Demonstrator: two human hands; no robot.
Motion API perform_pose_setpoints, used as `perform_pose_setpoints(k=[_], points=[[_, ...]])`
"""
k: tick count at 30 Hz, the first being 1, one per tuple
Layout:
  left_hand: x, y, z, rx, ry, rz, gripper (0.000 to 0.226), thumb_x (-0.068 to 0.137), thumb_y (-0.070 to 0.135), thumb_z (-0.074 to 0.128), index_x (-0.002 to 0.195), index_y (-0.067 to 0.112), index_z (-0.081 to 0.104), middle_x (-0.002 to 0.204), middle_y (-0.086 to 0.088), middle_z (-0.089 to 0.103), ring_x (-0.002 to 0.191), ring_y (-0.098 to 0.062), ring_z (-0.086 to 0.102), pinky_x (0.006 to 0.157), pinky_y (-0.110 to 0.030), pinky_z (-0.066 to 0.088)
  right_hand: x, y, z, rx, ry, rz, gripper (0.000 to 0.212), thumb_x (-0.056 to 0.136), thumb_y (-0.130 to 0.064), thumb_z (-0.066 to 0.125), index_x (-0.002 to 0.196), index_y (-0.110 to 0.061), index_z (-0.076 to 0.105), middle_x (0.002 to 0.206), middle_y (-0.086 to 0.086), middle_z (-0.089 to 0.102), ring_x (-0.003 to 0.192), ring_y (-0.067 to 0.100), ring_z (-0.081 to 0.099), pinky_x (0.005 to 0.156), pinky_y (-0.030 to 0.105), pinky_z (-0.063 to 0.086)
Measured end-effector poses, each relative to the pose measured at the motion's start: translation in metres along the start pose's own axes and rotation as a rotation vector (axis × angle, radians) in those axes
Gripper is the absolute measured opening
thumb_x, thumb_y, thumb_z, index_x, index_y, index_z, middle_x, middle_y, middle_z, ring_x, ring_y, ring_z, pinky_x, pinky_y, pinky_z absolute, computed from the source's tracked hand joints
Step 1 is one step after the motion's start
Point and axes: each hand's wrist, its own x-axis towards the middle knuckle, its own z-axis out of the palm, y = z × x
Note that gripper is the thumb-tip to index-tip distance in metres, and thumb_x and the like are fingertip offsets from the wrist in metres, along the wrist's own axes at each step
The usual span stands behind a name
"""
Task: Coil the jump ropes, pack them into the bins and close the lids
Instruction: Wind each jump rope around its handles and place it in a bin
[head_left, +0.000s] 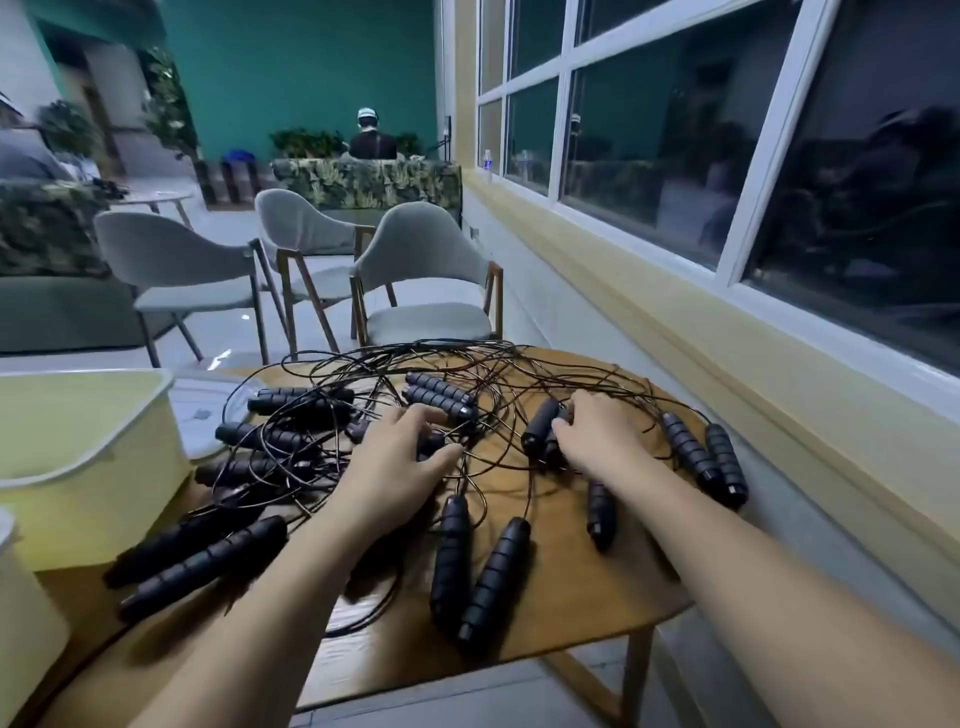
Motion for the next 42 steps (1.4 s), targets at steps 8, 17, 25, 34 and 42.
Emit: perform_pose_setpoints(k=[8,17,25,34,42], points=[[0.026,-0.023,0.017,-0.067,0.018,0.044,0.029,0.096,0.046,0.072,0.121,0.032,0.071,0.115,0.013,0.06,0.113,-0.008,0.058,0.104,-0.036,0.049,0.042,-0.028,0.031,-0.057,-0.147,0.175,0.083,0.097,-0.068,0.06,0.156,-0.013,0.044,0.162,0.019,0.036,0.135,0.04,0.057,0.1,0.045,0.054],[0.021,-0.034,0.021,-0.153,0.078,0.104,0.012,0.098,0.034,0.073,0.109,0.031,0.075,0.104,0.02,0.069,0.105,0.003,0.062,0.087,-0.009,0.044,0.054,-0.033,0.043,0.046,-0.139,0.297,0.107,0.089,-0.062,0.075,0.164,-0.009,0.021,0.162,0.023,0.027,0.137,0.041,0.056,0.105,0.042,0.053],[0.014,-0.032,0.019,-0.174,0.119,0.128,0.008,0.098,0.031,0.072,0.105,0.031,0.076,0.103,0.021,0.07,0.106,0.002,0.063,0.088,-0.012,0.044,0.045,-0.028,0.047,0.036,-0.145,0.239,0.103,0.088,-0.062,0.072,0.163,-0.013,0.02,0.158,0.025,0.036,0.138,0.044,0.053,0.108,0.045,0.051],[0.008,-0.039,0.009,-0.159,0.12,0.097,0.007,0.098,0.031,0.072,0.104,0.034,0.075,0.101,0.025,0.071,0.102,-0.001,0.065,0.092,-0.031,0.053,0.042,-0.029,0.045,0.251,-0.03,0.197,0.068,0.091,-0.048,0.07,0.142,-0.016,0.038,0.141,0.019,0.05,0.122,0.042,0.062,0.093,0.044,0.053],[0.001,-0.019,-0.009,-0.381,0.19,0.066,0.017,0.099,0.023,0.073,0.111,0.035,0.075,0.103,0.025,0.075,0.1,0.005,0.07,0.081,-0.007,0.049,-0.026,-0.03,-0.017,0.551,0.113,0.065,0.049,0.085,-0.039,0.081,0.126,-0.032,0.055,0.097,-0.018,0.063,0.081,-0.002,0.057,0.06,0.021,0.039]])
